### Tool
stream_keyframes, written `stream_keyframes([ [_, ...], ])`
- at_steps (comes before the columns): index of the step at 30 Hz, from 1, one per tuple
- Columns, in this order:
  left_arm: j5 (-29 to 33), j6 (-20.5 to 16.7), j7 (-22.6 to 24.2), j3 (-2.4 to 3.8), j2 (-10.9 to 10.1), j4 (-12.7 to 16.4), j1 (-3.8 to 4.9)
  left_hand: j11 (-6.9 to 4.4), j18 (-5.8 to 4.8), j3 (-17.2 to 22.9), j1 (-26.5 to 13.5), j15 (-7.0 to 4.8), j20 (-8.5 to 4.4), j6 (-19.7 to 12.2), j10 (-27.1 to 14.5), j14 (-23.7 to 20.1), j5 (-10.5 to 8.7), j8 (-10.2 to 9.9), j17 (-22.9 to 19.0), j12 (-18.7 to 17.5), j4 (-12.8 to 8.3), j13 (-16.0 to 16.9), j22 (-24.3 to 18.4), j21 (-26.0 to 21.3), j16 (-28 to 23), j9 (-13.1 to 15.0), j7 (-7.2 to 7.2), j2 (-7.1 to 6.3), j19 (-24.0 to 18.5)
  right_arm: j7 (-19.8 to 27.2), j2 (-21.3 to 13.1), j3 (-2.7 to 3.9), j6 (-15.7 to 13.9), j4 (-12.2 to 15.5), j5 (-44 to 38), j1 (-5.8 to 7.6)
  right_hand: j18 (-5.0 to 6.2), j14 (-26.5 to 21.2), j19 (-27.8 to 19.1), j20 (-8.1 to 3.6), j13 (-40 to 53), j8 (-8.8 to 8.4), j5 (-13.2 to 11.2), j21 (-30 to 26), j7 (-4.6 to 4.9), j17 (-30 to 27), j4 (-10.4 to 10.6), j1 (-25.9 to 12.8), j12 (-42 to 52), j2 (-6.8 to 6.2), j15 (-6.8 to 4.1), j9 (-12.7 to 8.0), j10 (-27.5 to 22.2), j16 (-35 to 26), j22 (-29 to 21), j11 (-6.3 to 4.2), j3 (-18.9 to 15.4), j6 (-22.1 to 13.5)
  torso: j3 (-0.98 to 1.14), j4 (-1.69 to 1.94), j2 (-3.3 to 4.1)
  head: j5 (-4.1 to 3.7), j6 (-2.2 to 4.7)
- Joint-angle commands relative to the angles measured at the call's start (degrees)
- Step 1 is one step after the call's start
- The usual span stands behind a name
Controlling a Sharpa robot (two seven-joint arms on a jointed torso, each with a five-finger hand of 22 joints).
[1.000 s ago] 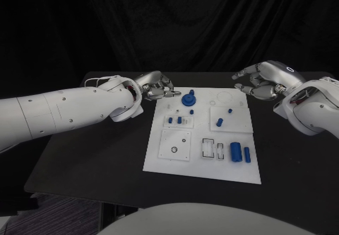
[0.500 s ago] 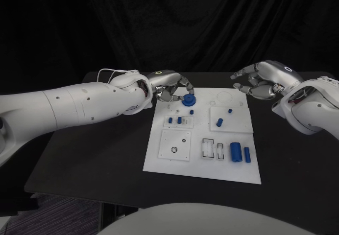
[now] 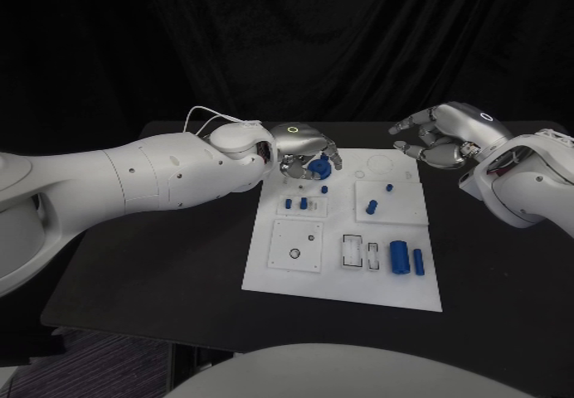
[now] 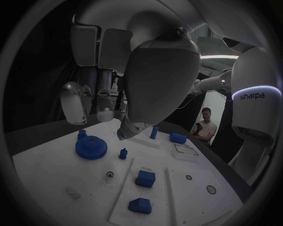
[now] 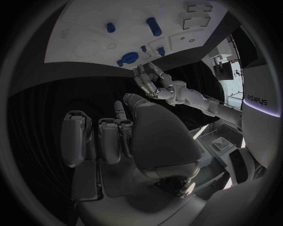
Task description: Assemble the parts on the task board
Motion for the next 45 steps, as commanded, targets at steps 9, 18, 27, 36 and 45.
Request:
stream_keyframes([
  [9, -6.61, 2.65, -1.05, 0.06, 1.03, -0.85, -0.82, 1.52, 0.22, -2.29, -2.97, 1.01, 0.79, -1.03, 0.41, -1.11, -0.22, -0.01, -2.2, 6.5, -0.98, 1.63, 7.64, -2.75, 0.26, -3.83, -3.05, 0.42, -0.5, -0.3, 0.16, 0.04, 0.0, 0.07, -0.12, 0.02, 0.81, 4.83, 1.34, -0.09, 11.97, -0.39, 0.3, -0.28, -0.04, 10.34, -0.1, -0.56, -0.16, -0.19, -0.09, -0.11, 2.79, -0.39, 11.6, -0.15, 0.41, 0.39, 0.05, 0.05, -0.05, -0.29, -0.01],
  [18, -7.45, 3.43, -0.82, 0.07, 1.49, -1.07, -1.89, 1.66, 0.26, -3.0, -4.32, 1.24, 1.03, 0.16, 0.79, -1.49, -0.94, 1.05, -3.15, 10.15, -1.19, 3.14, 7.66, -3.38, 0.64, -4.76, -2.13, 0.77, -0.42, -0.54, 0.13, 0.04, 0.25, 0.15, -0.12, 0.03, 0.81, 4.83, 1.34, -0.09, 11.97, -0.39, 0.3, -0.28, -0.04, 10.34, -0.1, -0.56, -0.16, -0.19, -0.09, -0.11, 2.79, -0.39, 11.6, -0.15, 0.41, 0.39, 0.07, 0.09, -0.04, -0.24, -0.01],
  [27, -7.55, 2.83, -0.64, 0.07, 1.92, -1.59, -2.51, 1.57, 0.14, -2.88, -4.71, 1.2, 1.03, 0.97, 1.49, -1.04, -0.51, 1.78, -3.12, 12.57, -1.32, 4.36, 7.9, -2.96, 1.33, -5.22, -1.66, 1.39, 0.16, -0.64, -0.03, 0.04, 0.28, 0.24, -0.12, 0.03, 0.82, 4.8, 1.33, -0.1, 11.95, -0.4, 0.33, -0.31, -0.06, 10.23, -0.09, -0.61, -0.18, -0.18, -0.1, -0.12, 2.79, -0.48, 11.59, -0.16, 0.46, 0.4, 0.05, 0.09, -0.07, -0.27, -0.01],
  [36, -7.56, 2.58, -0.54, 0.07, 2.38, -2.33, -2.79, 1.3, 0.11, -0.64, -4.37, 0.96, 0.83, 4.29, 2.51, -0.84, 2.94, 3.56, -3.62, 13.45, -2.06, 4.14, 8.04, -2.95, 1.85, -5.09, -0.02, 1.72, 0.52, -0.69, -0.12, 0.04, 0.29, 0.32, -0.12, 0.03, 0.82, 4.8, 1.33, -0.1, 11.95, -0.4, 0.33, -0.31, -0.06, 10.23, -0.09, -0.61, -0.18, -0.18, -0.1, -0.12, 2.79, -0.48, 11.59, -0.16, 0.46, 0.4, 0.05, 0.09, -0.08, -0.24, -0.01],
  [45, -7.56, 1.91, -0.2, 0.07, 2.98, -3.28, -3.1, 0.84, 0.11, 1.62, -4.3, 0.58, 0.54, 6.59, 4.57, -0.44, 3.96, 4.55, -3.86, 13.33, -2.52, 3.19, 8.09, -2.98, 2.2, -4.67, 1.12, 2.04, 0.68, -0.89, -0.17, 0.04, 0.53, 0.37, -0.12, 0.03, 0.82, 4.8, 1.33, -0.1, 11.95, -0.4, 0.33, -0.31, -0.06, 10.23, -0.09, -0.61, -0.18, -0.18, -0.1, -0.12, 2.79, -0.48, 11.59, -0.16, 0.46, 0.4, 0.04, 0.08, -0.13, -0.19, -0.01],
])
